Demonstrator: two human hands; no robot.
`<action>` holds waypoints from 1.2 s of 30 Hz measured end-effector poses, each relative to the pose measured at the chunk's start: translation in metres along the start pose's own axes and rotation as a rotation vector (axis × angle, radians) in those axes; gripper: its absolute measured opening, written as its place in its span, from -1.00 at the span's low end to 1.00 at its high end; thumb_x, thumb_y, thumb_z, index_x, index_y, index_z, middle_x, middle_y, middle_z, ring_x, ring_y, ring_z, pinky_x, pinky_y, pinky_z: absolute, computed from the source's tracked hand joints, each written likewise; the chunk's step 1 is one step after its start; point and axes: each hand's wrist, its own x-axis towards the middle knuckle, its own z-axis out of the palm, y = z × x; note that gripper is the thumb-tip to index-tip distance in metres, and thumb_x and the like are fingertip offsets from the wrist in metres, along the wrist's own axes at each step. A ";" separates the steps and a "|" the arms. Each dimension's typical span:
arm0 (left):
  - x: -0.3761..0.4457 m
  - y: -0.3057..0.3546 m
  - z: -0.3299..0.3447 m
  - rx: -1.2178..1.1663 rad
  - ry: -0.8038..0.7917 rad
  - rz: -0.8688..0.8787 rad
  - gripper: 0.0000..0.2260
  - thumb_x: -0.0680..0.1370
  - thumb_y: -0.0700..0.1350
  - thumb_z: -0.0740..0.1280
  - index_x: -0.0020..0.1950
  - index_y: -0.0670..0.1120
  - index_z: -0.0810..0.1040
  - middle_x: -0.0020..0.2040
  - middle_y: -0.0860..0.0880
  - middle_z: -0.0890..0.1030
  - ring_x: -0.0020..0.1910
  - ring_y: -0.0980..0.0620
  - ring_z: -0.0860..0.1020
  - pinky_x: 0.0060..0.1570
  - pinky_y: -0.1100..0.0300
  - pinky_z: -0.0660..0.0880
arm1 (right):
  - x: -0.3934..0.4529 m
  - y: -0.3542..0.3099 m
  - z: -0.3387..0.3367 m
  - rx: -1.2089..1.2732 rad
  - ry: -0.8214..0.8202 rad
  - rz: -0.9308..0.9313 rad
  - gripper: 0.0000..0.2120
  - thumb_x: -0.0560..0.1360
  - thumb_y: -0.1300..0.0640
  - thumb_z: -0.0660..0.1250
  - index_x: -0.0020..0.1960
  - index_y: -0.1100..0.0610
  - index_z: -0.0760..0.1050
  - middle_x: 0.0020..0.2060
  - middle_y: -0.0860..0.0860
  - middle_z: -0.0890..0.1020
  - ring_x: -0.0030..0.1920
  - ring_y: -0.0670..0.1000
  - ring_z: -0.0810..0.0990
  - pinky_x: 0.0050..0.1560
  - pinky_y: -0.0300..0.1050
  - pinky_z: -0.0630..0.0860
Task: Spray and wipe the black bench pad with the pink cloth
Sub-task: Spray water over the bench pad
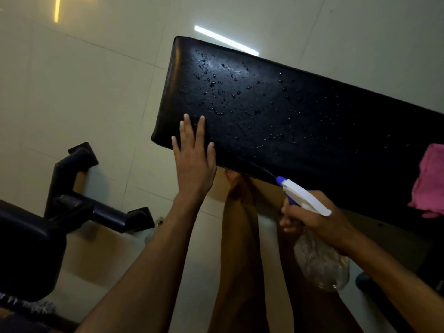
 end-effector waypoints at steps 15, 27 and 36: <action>0.001 0.058 0.028 0.141 -0.124 0.201 -0.46 0.70 0.01 0.10 0.66 -0.02 0.02 0.66 -0.14 -0.05 0.64 -0.09 -0.09 0.58 -0.23 -0.11 | -0.011 0.003 -0.042 0.260 0.247 -0.194 -0.83 0.48 0.23 0.35 -0.28 0.23 0.50 -0.42 0.15 0.57 -0.33 0.19 0.66 -0.12 0.25 0.67; -0.006 0.074 0.031 0.154 -0.158 0.210 -0.38 0.68 0.07 0.13 0.65 -0.14 0.00 0.66 -0.15 -0.04 0.64 -0.09 -0.09 0.59 -0.20 -0.11 | -0.050 0.072 -0.055 0.123 0.045 -0.013 -0.79 0.51 0.09 0.42 -0.11 0.26 0.54 -0.28 0.16 0.66 -0.29 0.16 0.71 -0.16 0.27 0.66; -0.021 0.102 0.045 0.169 -0.205 0.231 -0.33 0.65 0.07 0.17 0.66 -0.11 -0.04 0.66 -0.14 -0.09 0.64 -0.08 -0.13 0.59 -0.21 -0.14 | -0.054 0.082 -0.069 0.197 0.223 -0.043 -0.85 0.56 0.26 0.38 -0.17 0.27 0.51 -0.41 0.20 0.58 -0.46 0.21 0.59 -0.12 0.39 0.63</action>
